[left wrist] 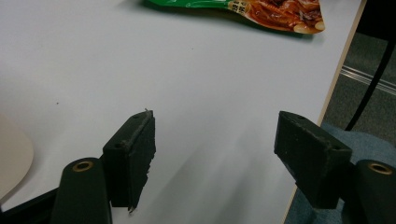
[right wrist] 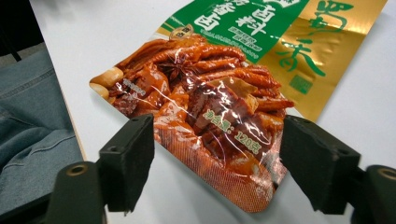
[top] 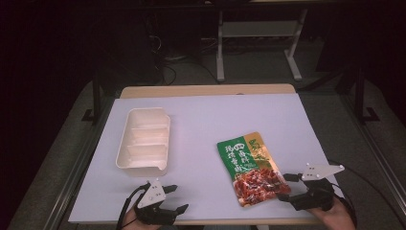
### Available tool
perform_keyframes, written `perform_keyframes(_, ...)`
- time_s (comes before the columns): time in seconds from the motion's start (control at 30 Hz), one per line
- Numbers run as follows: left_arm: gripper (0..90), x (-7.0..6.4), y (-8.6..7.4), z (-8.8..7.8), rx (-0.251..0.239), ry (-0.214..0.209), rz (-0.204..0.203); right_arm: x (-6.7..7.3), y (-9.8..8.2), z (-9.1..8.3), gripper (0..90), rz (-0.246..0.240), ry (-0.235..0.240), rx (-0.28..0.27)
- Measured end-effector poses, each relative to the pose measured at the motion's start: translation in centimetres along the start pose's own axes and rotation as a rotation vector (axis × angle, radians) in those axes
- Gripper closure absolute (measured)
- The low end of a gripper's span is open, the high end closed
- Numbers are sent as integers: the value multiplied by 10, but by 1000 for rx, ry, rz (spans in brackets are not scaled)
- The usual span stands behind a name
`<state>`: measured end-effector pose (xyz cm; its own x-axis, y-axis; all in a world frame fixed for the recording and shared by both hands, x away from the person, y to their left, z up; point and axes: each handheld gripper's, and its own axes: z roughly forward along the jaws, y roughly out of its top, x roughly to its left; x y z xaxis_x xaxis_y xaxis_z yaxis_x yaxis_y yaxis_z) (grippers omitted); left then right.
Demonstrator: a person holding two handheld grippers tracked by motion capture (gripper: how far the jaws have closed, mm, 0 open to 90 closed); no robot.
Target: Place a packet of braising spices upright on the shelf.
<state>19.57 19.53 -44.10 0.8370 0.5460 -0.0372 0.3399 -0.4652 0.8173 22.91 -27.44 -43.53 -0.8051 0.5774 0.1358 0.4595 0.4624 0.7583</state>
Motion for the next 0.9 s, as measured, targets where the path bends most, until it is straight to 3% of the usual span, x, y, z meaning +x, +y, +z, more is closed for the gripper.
perform_keyframes(0.2, 335, -4, 8, 6, -1, -8, -5, -3, 6, -3, 220, 19, -2, 2)
perform_keyframes(0.4, 398, -11, 21, 18, 2, -27, 26, -10, 17, -10, 194, 30, -13, -10)
perform_keyframes(0.47, 452, -18, 33, 29, 0, -34, 56, -14, 21, -11, 193, 26, -11, -8)
perform_keyframes(0.67, 636, -26, 55, 57, 43, -57, 74, -22, 35, -8, 178, 29, -27, 9)
perform_keyframes(0.9, 753, -33, 83, 91, 61, -87, 94, -27, 55, -1, 177, 21, -35, 27)
